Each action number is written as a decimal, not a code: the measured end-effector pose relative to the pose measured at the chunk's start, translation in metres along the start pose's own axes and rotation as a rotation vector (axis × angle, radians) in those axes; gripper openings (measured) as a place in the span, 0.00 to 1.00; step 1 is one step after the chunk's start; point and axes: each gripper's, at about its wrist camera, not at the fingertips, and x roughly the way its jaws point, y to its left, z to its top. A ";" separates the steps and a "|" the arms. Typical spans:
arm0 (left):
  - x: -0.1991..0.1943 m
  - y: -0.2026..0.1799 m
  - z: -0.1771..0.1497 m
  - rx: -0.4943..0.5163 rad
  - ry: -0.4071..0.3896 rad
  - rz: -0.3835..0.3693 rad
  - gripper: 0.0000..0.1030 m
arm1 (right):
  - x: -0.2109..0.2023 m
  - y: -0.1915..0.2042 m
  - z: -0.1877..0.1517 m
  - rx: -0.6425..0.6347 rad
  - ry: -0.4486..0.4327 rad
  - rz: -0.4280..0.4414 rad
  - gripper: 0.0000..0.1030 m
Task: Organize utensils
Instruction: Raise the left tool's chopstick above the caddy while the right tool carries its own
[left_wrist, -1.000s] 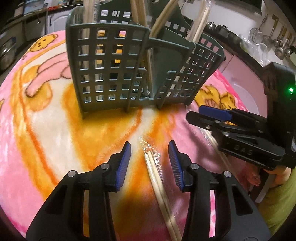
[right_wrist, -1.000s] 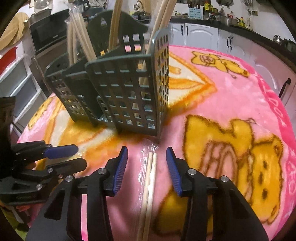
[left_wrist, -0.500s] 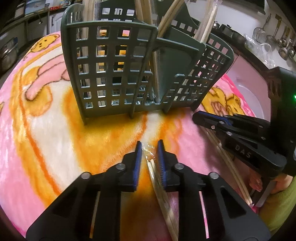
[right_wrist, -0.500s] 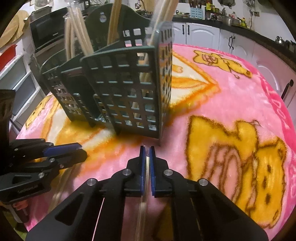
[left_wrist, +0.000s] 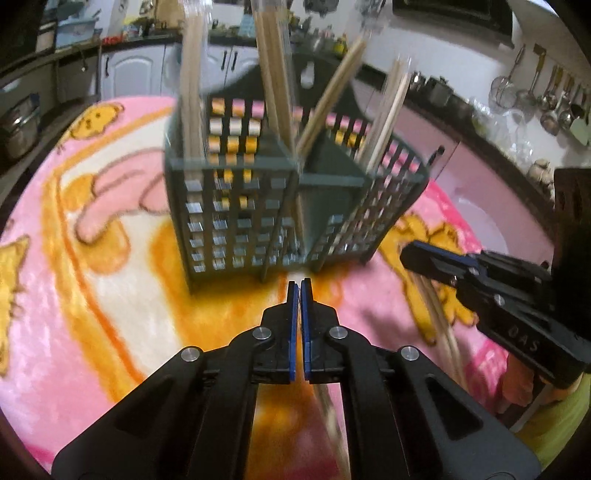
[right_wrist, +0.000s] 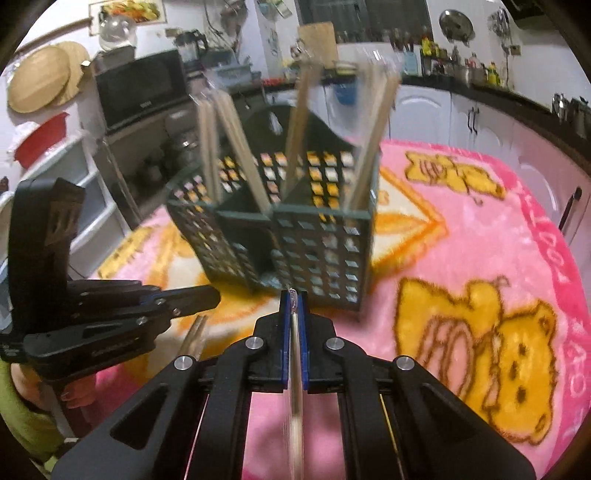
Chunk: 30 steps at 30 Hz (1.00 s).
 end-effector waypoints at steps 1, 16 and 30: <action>-0.006 0.000 0.003 0.000 -0.019 0.000 0.00 | -0.006 0.004 0.003 -0.007 -0.017 0.005 0.04; -0.077 0.000 0.043 0.009 -0.235 0.004 0.00 | -0.063 0.033 0.038 -0.057 -0.196 0.060 0.04; -0.124 -0.014 0.082 0.057 -0.394 -0.009 0.00 | -0.094 0.042 0.073 -0.079 -0.332 0.062 0.04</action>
